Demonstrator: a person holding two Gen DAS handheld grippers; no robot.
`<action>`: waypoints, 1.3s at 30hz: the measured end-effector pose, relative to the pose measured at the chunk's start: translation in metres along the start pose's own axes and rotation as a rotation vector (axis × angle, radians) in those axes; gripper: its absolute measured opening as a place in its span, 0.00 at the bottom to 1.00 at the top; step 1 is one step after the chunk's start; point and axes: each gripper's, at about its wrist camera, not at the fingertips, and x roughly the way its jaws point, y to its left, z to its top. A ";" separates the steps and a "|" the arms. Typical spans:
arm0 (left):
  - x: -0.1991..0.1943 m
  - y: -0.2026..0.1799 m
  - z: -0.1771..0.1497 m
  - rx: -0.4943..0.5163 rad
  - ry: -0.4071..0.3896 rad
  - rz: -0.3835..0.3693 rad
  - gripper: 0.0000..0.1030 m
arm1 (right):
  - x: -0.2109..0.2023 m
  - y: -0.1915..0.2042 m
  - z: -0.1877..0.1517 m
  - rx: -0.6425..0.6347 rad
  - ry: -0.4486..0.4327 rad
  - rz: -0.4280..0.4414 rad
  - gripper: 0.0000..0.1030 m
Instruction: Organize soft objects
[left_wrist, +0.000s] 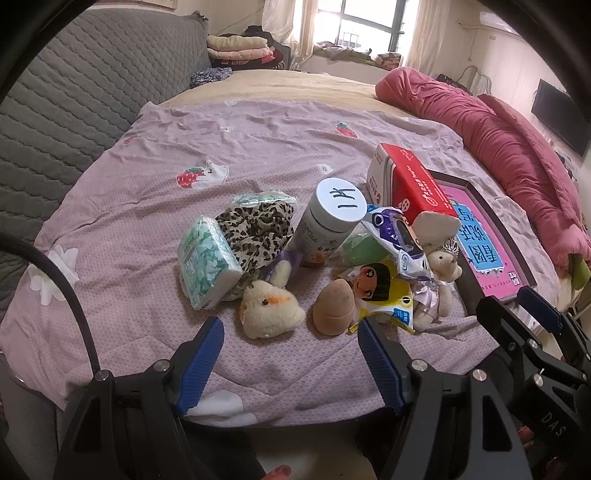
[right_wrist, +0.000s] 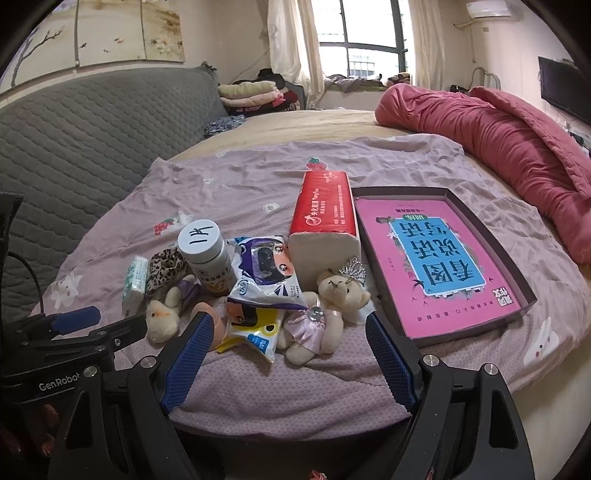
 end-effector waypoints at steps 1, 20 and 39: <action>0.000 0.000 0.000 0.001 -0.001 0.000 0.72 | 0.001 0.000 -0.001 0.000 0.000 0.000 0.82; 0.003 0.010 0.001 -0.020 0.007 0.004 0.72 | 0.006 -0.002 -0.003 0.020 0.011 0.004 0.82; 0.022 0.074 0.011 -0.189 0.001 0.002 0.72 | 0.051 0.017 0.007 -0.011 0.071 0.059 0.82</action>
